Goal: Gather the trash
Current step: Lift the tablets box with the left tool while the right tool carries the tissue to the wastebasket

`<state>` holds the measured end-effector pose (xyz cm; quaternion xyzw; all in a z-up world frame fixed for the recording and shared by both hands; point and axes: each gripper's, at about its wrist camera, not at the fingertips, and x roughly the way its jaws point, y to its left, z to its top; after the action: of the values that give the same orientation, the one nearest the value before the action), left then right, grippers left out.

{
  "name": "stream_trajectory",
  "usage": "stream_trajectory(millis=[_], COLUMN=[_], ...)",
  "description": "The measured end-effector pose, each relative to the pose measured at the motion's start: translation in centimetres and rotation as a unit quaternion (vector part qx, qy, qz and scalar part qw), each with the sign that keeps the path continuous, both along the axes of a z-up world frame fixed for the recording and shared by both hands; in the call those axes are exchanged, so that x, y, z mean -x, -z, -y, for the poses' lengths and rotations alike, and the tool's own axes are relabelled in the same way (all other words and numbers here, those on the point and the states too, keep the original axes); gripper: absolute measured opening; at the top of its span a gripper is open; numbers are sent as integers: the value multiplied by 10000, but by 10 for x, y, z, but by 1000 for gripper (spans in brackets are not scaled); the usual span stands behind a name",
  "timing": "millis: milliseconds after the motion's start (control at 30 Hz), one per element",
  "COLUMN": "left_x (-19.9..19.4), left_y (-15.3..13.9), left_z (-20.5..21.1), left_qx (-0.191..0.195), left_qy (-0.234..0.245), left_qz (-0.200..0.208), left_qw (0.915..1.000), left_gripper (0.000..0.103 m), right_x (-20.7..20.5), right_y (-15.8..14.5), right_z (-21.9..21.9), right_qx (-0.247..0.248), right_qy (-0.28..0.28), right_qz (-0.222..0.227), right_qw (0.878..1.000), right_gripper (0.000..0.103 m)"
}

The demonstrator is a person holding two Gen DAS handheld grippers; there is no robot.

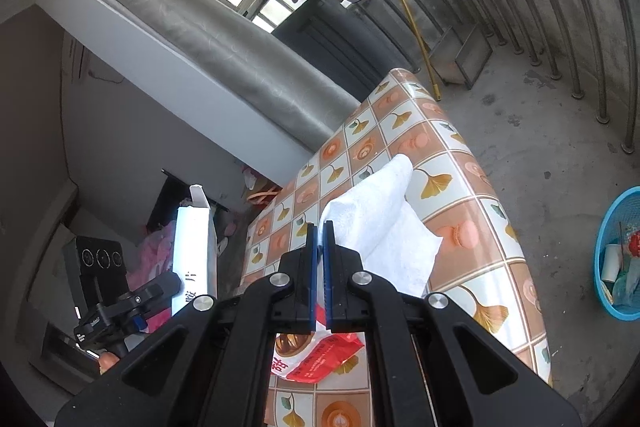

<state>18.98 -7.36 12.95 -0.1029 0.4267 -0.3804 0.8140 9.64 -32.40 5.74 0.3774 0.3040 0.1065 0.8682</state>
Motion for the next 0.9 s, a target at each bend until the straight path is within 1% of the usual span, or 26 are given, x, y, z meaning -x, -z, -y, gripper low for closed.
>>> stream_trajectory(millis=[167,267,467,633,767,900], left_x=[21,34,54,67,74,81], left_y=[6,15,33,44,60,83], left_z=[32,59,124,188,236,285], left_qx=[12,2,-99,-280,-429,-623], left_qy=[273,485,932,1336,1606,1866], left_qz=[-4,-65,-165,-214,-321,-490], left_qw=[9996,9988,9955,9904,9856,9792], left_gripper=[78,78,78,78,78,78], right_x=[34,58,97,129,146,160], right_y=[6,11,22,34,54,81], right_z=[25,43,84,122,152,182], right_qx=[-5,-9,-75,-200,-364,-583], right_qy=[306,525,1005,1453,1806,2153], right_qz=[-8,-59,-149,-244,-416,-644], right_qw=[9995,9986,9948,9889,9820,9727], right_gripper=[3,3,3,3,3,3])
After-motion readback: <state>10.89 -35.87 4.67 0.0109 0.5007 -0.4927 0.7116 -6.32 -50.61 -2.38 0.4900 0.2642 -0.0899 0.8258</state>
